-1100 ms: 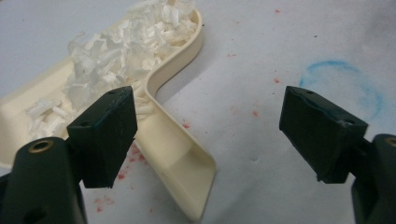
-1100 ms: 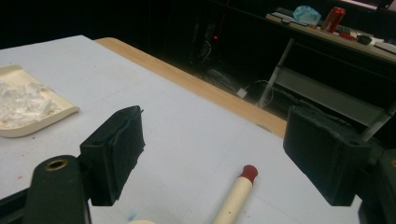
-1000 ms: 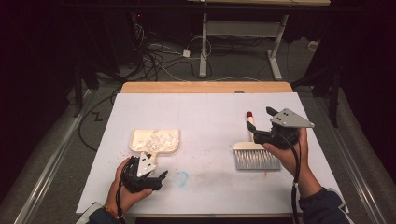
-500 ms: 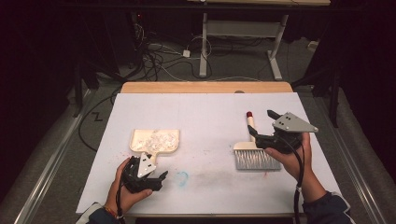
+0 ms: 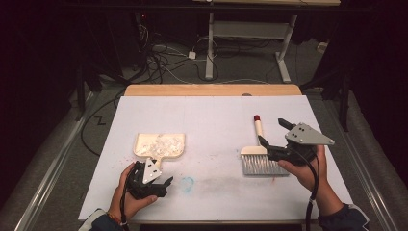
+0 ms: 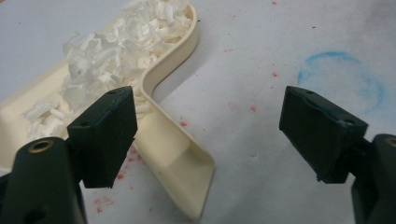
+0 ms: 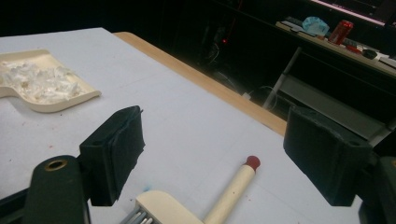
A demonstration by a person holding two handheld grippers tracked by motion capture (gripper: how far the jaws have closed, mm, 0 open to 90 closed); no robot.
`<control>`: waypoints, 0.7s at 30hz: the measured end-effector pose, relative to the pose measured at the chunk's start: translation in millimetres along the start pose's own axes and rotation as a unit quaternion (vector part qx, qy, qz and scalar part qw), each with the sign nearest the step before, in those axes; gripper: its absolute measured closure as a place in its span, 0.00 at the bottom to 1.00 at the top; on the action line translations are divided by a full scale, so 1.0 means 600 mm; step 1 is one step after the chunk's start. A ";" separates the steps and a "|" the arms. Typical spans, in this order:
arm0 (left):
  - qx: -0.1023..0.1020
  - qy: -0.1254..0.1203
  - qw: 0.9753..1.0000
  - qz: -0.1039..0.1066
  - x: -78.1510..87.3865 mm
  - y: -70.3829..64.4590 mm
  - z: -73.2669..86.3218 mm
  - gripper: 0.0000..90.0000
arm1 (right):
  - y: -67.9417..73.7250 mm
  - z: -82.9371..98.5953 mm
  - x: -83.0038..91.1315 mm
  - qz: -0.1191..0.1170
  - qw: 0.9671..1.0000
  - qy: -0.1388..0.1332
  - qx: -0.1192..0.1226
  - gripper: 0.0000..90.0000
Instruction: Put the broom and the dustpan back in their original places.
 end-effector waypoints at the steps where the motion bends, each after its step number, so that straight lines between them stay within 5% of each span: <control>1: 0.000 0.000 1.000 0.000 0.000 0.000 0.000 0.21 | 0.000 0.001 0.002 0.000 1.000 -0.002 0.002 0.23; 21: -0.011 0.000 1.000 0.002 -0.003 -0.002 -0.001 0.21 | -0.008 0.052 0.033 0.008 1.000 0.011 0.020 0.23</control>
Point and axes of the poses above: each handheld gripper's, and its own axes: x roughly backward along the jaws, z roughly out of its underside, y roughly to its left, the point moved 9 cm from there along -x, roughly forward along the jaws, and after that the axes turned 14 degrees about z, right-handed, at the moved point
